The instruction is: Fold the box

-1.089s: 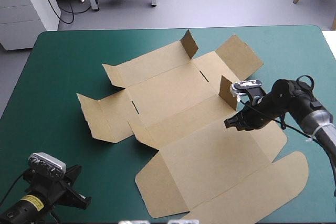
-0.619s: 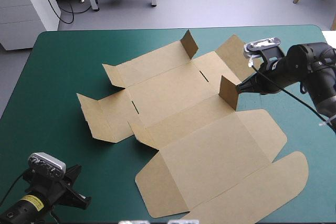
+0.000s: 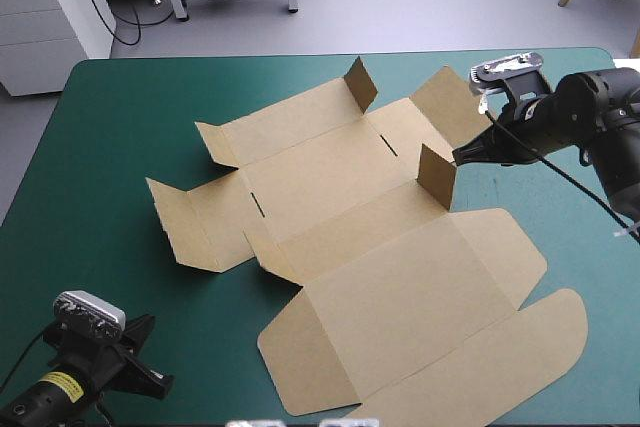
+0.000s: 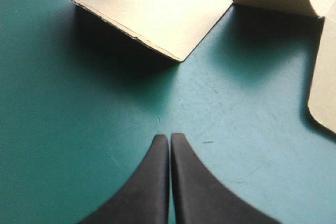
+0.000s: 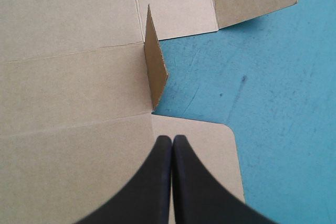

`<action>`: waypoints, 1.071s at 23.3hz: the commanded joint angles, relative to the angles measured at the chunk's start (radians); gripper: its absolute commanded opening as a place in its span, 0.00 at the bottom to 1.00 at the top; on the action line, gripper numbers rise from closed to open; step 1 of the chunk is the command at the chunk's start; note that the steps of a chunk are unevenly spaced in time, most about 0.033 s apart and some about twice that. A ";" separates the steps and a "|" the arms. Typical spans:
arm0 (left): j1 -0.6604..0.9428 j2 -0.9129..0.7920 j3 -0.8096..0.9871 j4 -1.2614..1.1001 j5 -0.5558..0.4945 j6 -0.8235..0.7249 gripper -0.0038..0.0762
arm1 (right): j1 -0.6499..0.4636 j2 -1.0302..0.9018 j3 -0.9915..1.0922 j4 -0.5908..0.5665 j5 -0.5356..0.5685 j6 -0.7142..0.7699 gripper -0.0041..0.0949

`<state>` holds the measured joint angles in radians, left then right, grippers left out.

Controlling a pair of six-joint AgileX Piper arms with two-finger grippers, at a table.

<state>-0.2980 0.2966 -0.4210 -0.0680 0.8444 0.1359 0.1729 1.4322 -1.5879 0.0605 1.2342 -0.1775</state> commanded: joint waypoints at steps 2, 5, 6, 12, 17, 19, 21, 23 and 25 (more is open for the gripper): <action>-0.005 0.009 -0.030 -0.013 -0.059 -0.004 0.04 | 0.000 -0.030 -0.033 -0.001 -0.039 -0.005 0.03; -0.005 0.009 -0.030 -0.013 -0.059 -0.004 0.04 | 0.000 -0.030 -0.033 -0.001 -0.047 -0.005 0.10; -0.005 0.009 -0.030 -0.013 -0.059 -0.004 0.04 | 0.000 -0.030 -0.033 -0.001 -0.053 -0.005 0.13; -0.005 0.009 -0.030 -0.013 -0.059 -0.004 0.04 | 0.000 -0.030 -0.033 -0.001 -0.062 -0.005 0.34; -0.005 0.009 -0.030 -0.013 -0.059 -0.004 0.04 | 0.000 -0.030 -0.033 -0.028 -0.097 -0.005 0.56; -0.005 0.009 -0.030 -0.013 -0.059 -0.004 0.04 | 0.000 -0.030 -0.033 -0.049 -0.106 -0.005 0.59; -0.005 0.009 -0.030 -0.013 -0.059 -0.004 0.04 | 0.000 -0.030 -0.033 -0.053 -0.117 -0.005 0.59; -0.005 0.009 -0.030 -0.013 -0.059 -0.010 0.04 | 0.000 -0.030 -0.031 -0.039 -0.142 -0.003 0.59; -0.005 0.009 -0.030 -0.013 -0.059 -0.010 0.04 | 0.000 -0.030 -0.029 -0.013 -0.152 -0.003 0.59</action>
<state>-0.2980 0.2966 -0.4210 -0.0680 0.8444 0.1327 0.1729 1.4322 -1.5879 0.0294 1.1396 -0.1775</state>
